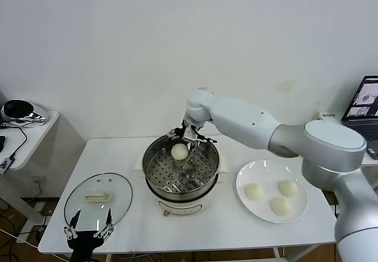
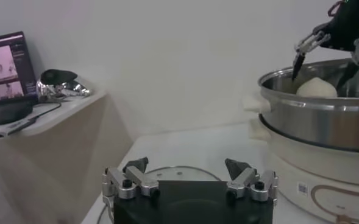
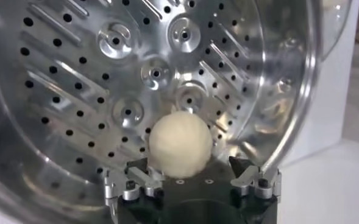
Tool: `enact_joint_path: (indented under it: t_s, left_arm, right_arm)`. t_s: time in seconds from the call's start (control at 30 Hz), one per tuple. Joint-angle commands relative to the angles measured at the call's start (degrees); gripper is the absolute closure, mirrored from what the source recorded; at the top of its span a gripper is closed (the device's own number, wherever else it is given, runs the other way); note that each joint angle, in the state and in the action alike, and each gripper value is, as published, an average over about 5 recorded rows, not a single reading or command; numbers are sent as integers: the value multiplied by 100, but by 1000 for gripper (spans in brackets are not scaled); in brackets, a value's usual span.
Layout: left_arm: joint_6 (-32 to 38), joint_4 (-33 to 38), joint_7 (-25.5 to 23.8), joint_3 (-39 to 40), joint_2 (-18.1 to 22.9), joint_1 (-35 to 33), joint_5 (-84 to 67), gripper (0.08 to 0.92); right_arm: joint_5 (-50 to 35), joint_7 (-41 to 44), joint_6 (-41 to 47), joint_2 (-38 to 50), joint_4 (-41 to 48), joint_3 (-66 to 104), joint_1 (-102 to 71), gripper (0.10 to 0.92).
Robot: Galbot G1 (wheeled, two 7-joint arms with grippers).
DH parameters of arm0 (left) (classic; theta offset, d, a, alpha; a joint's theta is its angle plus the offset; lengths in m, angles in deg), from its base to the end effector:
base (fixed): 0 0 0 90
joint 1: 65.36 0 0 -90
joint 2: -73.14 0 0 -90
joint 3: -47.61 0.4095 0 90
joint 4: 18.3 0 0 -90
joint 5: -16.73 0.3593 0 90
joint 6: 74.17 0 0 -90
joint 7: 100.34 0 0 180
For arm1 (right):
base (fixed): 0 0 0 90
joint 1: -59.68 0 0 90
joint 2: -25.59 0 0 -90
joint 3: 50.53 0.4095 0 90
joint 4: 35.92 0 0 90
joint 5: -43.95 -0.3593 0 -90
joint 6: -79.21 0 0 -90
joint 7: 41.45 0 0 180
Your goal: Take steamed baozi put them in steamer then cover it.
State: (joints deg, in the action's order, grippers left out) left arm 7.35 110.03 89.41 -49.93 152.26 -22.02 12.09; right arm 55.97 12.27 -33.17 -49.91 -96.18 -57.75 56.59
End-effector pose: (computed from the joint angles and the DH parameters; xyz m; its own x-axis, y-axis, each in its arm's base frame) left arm 0.0635 0.0716 -0.3242 -0.9529 -0.1735 0.2488 -0.1276 0.9735 0.1899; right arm 0.6435 0.1525 -0.0740 -0.2683 -0.3231 0.9075 -0.2526 -0.8855 -0.3900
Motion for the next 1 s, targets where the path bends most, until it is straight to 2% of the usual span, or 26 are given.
enact_joint_path:
  t_s: [0.03, 0.23, 0.47, 0.77, 1.0]
  left_arm:
    - [-10, 27, -4, -7, -12, 14, 2, 177]
    - [-34, 37, -21, 25, -83, 82, 10, 177]
    - [-93, 39, -45, 32, -175, 199, -7, 177]
    - [-123, -61, -57, -17, -267, 323, -36, 177]
    - [-131, -159, -62, -67, -267, 333, -19, 177]
  right_arm:
    - [-1907, 387, 1667, 762, -1304, -440, 893, 202]
    - [-2783, 443, 3807, 2148, -2681, -736, 1643, 203]
    - [-3059, 230, 5018, 3512, -3793, -1086, 1797, 203]
    - [-2310, 130, 5048, 4675, -3955, -698, 480, 203]
    - [-1494, 282, 4534, 4807, -3501, 370, -1146, 203]
